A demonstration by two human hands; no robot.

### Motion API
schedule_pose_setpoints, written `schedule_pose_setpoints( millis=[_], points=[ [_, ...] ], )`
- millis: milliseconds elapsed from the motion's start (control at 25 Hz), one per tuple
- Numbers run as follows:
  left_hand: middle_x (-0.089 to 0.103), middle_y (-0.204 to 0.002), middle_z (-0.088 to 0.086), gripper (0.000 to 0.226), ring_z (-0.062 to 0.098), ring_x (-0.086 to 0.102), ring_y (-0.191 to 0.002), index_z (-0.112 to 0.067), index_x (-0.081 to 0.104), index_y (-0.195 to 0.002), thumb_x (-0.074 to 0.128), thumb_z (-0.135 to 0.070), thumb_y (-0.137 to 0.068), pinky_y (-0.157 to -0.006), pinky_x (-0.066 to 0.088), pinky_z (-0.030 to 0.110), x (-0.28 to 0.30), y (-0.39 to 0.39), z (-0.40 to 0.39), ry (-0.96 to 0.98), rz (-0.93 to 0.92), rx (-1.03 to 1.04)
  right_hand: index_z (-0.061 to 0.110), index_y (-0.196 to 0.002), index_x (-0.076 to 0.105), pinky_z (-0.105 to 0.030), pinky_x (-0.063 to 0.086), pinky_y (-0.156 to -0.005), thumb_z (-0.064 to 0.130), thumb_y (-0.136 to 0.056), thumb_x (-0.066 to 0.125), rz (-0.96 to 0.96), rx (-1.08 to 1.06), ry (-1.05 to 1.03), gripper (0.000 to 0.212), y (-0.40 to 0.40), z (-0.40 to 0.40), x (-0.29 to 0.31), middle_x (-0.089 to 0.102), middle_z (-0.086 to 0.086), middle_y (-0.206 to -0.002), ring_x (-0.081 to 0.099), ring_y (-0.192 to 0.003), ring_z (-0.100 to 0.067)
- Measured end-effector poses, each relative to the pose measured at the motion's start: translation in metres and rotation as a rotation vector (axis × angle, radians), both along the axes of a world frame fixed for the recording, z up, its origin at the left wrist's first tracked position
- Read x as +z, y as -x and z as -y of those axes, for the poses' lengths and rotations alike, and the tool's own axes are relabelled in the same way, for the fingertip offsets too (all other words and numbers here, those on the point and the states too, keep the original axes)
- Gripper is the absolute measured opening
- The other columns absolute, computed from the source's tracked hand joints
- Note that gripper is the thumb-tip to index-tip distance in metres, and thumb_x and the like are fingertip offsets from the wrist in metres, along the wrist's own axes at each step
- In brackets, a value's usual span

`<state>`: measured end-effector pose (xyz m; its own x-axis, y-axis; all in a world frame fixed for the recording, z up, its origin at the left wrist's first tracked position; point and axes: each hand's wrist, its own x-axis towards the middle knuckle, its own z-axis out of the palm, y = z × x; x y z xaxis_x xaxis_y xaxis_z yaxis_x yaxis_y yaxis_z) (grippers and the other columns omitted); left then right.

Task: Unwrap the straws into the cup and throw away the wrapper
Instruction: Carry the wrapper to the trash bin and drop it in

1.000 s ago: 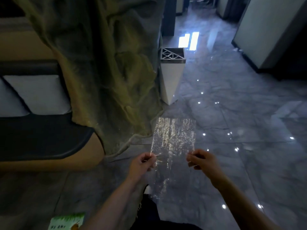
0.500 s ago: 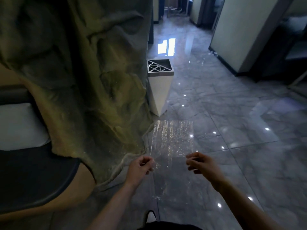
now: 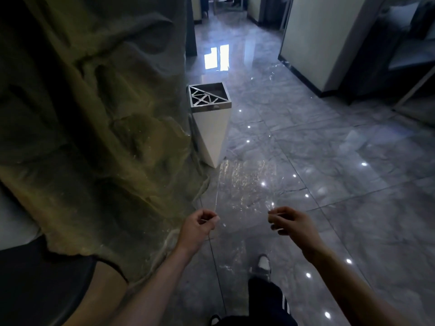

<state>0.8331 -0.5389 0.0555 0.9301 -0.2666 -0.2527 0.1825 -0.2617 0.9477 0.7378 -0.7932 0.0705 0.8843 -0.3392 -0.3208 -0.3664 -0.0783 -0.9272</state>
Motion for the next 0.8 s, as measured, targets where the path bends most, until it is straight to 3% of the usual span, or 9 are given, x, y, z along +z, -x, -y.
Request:
schedule_pose_setpoints(
  millis=[80, 280, 520, 800],
  points=[
    [0.065, -0.07, -0.001, 0.013, 0.004, 0.058, -0.058, -0.017, 0.068, -0.077, 0.071, -0.006, -0.084, -0.059, 0.048, 0.02, 0.001, -0.022, 0.022, -0.007, -0.01, -0.011, 0.025, -0.087, 0.074, -0.022, 0.054, -0.062, 0.025, -0.083, 0.072, -0.004, -0.012, -0.008, 0.005, -0.02, 0.022, -0.004, 0.076, 0.0, -0.084, 0.071, -0.073, -0.013],
    [0.063, -0.067, 0.005, 0.007, -0.004, 0.053, -0.048, -0.008, 0.067, -0.081, 0.07, -0.003, -0.084, -0.051, 0.043, 0.011, 0.005, -0.083, 0.1, -0.031, 0.005, -0.032, 0.022, -0.083, 0.074, -0.024, 0.052, -0.061, 0.022, -0.081, 0.074, 0.017, -0.059, -0.013, 0.002, -0.083, 0.101, -0.008, 0.075, 0.0, -0.078, 0.069, -0.069, -0.011],
    [0.06, -0.067, 0.005, 0.015, 0.013, 0.053, -0.061, -0.013, 0.065, -0.077, 0.068, 0.0, -0.085, -0.052, 0.042, 0.016, 0.018, -0.143, 0.187, -0.032, -0.021, -0.053, 0.02, -0.082, 0.075, -0.024, 0.052, -0.061, 0.023, -0.079, 0.076, 0.013, -0.067, 0.01, 0.004, -0.141, 0.188, 0.003, 0.076, 0.0, -0.076, 0.068, -0.066, -0.009],
    [0.06, -0.065, 0.004, 0.016, 0.013, 0.053, -0.059, -0.013, 0.065, -0.076, 0.069, -0.001, -0.085, -0.053, 0.043, 0.017, 0.018, -0.203, 0.246, -0.055, -0.039, -0.075, 0.018, -0.089, 0.074, -0.024, 0.051, -0.064, 0.021, -0.084, 0.071, -0.018, -0.046, -0.005, 0.006, -0.197, 0.248, 0.0, 0.075, -0.004, -0.084, 0.069, -0.076, -0.017]
  ],
)
